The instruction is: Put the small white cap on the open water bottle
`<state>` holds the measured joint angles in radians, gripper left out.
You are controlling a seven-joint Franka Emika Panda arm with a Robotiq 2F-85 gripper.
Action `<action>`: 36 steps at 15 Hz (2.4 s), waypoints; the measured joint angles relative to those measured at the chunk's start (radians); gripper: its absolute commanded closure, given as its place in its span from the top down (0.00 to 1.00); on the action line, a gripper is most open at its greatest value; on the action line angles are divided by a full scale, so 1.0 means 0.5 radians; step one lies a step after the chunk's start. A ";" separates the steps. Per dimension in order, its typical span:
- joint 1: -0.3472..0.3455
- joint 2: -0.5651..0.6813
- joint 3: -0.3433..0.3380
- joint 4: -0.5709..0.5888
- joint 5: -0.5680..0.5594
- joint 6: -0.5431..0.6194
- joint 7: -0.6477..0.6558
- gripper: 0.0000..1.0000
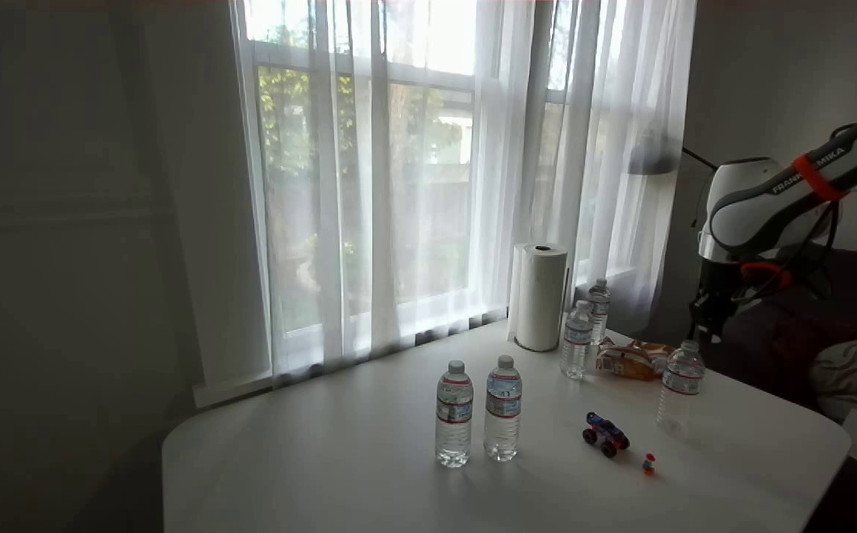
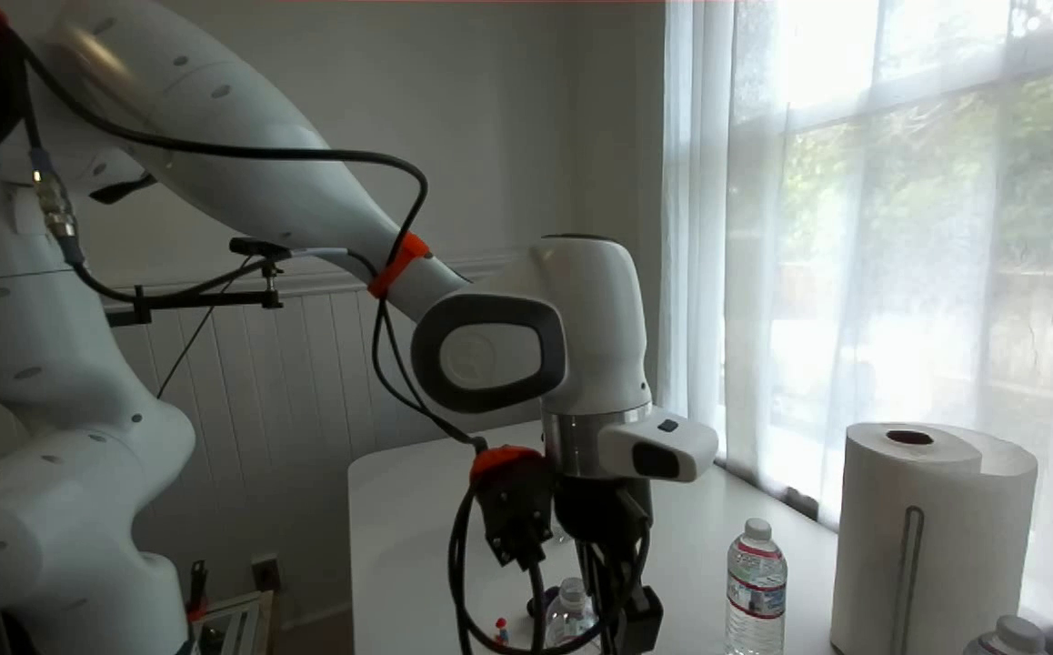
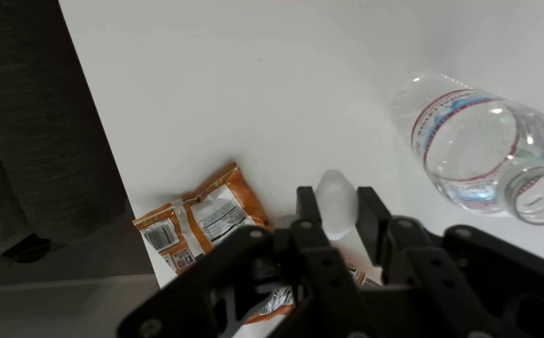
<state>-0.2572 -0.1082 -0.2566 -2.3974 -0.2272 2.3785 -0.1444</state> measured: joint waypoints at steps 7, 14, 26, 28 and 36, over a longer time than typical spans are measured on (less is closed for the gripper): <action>0.067 -0.081 0.047 0.005 0.017 -0.080 -0.070 0.21; 0.110 -0.154 0.053 0.006 0.085 -0.193 -0.207 0.22; 0.195 -0.169 0.056 0.005 0.271 -0.338 -0.451 0.22; 0.195 -0.169 0.056 0.005 0.273 -0.357 -0.460 0.21; 0.195 -0.169 0.056 0.005 0.274 -0.365 -0.461 0.33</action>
<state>-0.1595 -0.1927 -0.2286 -2.3947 -0.0903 2.1962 -0.3750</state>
